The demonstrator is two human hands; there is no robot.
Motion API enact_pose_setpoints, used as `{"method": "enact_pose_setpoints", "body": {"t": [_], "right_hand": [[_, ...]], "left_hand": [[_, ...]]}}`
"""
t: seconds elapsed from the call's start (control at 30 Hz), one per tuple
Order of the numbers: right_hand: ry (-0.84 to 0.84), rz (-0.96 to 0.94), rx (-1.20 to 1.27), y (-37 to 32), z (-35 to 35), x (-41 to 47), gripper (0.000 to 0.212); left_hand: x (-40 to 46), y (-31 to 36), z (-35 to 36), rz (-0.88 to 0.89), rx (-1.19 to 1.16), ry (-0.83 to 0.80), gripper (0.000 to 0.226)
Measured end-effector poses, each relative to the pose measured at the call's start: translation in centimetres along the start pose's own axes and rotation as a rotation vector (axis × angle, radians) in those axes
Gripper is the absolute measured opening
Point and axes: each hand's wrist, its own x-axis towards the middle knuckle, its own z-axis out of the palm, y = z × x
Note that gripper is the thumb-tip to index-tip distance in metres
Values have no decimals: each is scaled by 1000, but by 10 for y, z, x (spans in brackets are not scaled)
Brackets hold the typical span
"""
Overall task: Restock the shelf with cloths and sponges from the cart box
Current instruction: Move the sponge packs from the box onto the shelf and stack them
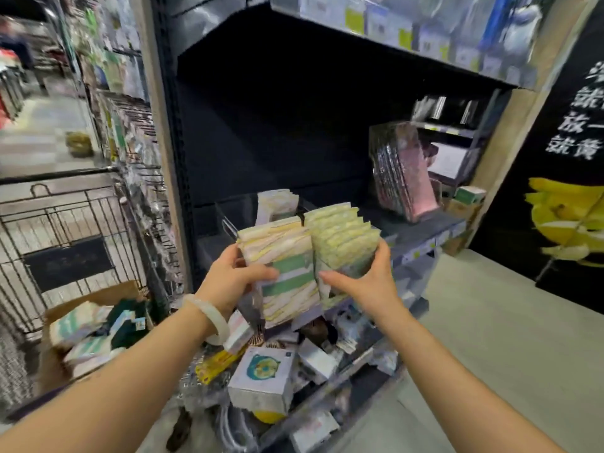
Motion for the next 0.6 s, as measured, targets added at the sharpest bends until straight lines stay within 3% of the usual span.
{"method": "enact_pose_setpoints", "body": {"t": [0.07,0.2,0.6], "right_hand": [[7,24,65,7,-2,13,107],[9,30,133,10,4,43,103],[-19,-11,144,14,29,134,100]], "left_hand": [[0,3,3,-5,12,66,44],[8,17,-4,2,41,167,45],[98,46,-13,130,-51,258,43]]}}
